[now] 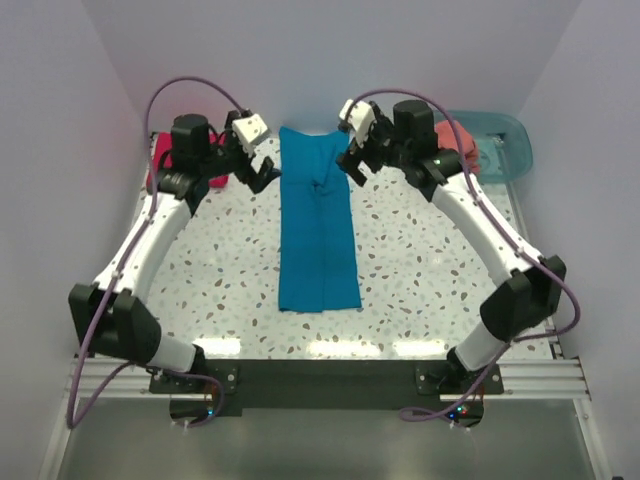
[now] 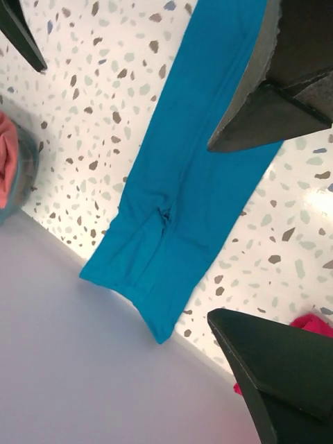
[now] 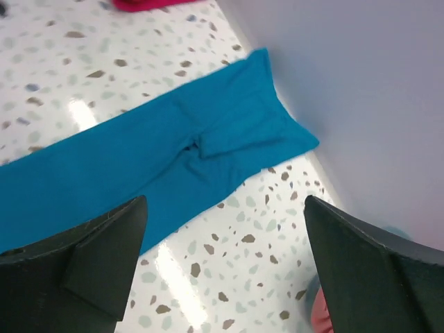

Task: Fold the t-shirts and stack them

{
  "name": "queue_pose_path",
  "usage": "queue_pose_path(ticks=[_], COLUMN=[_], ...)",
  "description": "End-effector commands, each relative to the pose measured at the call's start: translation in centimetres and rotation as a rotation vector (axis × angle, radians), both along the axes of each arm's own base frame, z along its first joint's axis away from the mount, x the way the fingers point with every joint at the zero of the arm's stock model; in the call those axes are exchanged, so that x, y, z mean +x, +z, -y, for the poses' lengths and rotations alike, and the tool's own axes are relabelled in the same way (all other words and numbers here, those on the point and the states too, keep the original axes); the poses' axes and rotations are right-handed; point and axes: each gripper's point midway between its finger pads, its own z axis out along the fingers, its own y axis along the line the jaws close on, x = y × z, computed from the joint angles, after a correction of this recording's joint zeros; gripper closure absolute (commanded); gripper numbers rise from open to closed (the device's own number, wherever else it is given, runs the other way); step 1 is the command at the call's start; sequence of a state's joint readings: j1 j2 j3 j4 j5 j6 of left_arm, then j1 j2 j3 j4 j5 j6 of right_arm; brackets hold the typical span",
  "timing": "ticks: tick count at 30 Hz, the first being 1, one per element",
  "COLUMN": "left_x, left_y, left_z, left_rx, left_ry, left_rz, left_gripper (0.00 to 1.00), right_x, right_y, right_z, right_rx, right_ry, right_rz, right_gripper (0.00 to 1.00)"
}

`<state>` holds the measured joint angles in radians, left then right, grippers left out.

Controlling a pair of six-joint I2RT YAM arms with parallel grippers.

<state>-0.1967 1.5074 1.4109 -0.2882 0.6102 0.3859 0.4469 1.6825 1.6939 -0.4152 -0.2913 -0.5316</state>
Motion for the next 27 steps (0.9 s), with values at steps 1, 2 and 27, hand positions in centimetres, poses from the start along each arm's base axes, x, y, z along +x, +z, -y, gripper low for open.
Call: queue_pose_path(ticks=[1,2,27], left_x=[-2.5,-5.2,-22.9], left_y=[-2.3,-4.0,-25.7], left_z=[-0.1,-0.3,4.2], left_rx=[0.08,0.154,0.469], left_ry=[-0.122,-0.218,-0.697], left_rz=[0.085,0.06,-0.024], left_gripper=[0.0,0.0,0.42], right_x=[-6.4,-8.8,-24.0], right_y=[-3.8,-5.2,-27.9], right_z=[-2.0,-1.6,0.0], right_rx=[-0.087,-0.122,-0.513], right_ry=[0.381,0.449,0.736], right_rz=[-0.026,-0.052,-0.217], right_gripper=[0.01,0.01,0.51])
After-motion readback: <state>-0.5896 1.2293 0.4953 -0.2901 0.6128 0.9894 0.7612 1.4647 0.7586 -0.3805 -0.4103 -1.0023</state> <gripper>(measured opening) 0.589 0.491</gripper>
